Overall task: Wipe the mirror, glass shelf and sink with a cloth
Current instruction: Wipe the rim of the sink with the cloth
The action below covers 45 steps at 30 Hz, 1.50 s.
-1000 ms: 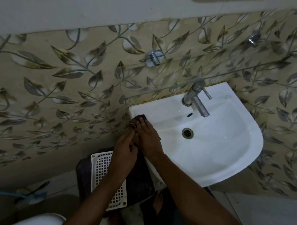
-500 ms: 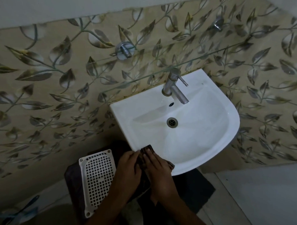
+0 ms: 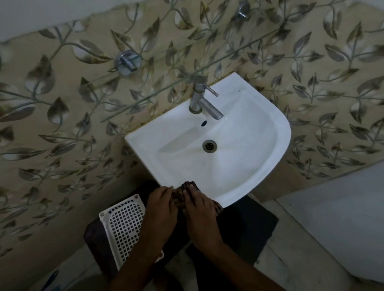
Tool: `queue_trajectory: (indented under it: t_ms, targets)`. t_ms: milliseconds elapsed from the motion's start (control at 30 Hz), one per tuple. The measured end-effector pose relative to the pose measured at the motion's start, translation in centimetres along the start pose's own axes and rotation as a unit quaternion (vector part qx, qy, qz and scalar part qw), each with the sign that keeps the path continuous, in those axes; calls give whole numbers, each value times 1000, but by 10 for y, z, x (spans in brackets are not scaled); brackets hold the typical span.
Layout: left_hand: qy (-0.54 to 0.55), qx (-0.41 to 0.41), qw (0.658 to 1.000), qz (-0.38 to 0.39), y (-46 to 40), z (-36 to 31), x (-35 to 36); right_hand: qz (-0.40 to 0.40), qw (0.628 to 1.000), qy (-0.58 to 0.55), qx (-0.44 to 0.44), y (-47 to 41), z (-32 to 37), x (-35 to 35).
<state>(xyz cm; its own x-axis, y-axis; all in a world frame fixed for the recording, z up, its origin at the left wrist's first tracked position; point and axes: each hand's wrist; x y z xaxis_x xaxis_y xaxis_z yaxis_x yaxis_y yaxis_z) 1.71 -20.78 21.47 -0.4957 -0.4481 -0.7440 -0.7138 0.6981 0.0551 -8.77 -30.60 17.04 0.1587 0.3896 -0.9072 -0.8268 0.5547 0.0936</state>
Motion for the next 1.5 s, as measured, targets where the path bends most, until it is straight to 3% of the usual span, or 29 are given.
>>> queue_trajectory:
  t_ms: [133,267,567,733,967,1100,1300,1500]
  targets:
    - [-55,84,995,6,-6,-3,8,-16,999,-25,-23,11,-31,-19]
    - [-42,164,985,26,-1,-26,25,-55,997,-28,48,13,-73,-41]
    - [-26,212,971,109,-15,-78,58,-102,980,32,167,-53,-170,-84]
    - [-26,179,977,112,-35,-93,73,-115,976,34,182,-67,-186,-94]
    - [24,144,980,134,-52,-114,88,-71,987,-64,129,-16,-133,-66]
    - [13,168,975,143,-58,-119,102,-73,990,-43,117,-31,-153,-70]
    - [8,157,975,157,-67,-129,112,-124,975,-48,177,-65,-199,-87]
    - [15,168,974,151,-96,-145,127,-175,940,-150,252,-114,-239,-122]
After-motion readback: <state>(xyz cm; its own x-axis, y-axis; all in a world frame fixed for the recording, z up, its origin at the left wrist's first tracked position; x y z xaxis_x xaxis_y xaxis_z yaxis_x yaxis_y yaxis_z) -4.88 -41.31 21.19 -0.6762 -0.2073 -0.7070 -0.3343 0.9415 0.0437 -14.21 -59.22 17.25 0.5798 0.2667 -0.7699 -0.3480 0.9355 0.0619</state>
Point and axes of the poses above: each hand's wrist, its own y-axis away from the middle knuckle, its own x-axis out of the palm, z = x × y, and after that the axes turned 7 degrees about x, right-handed
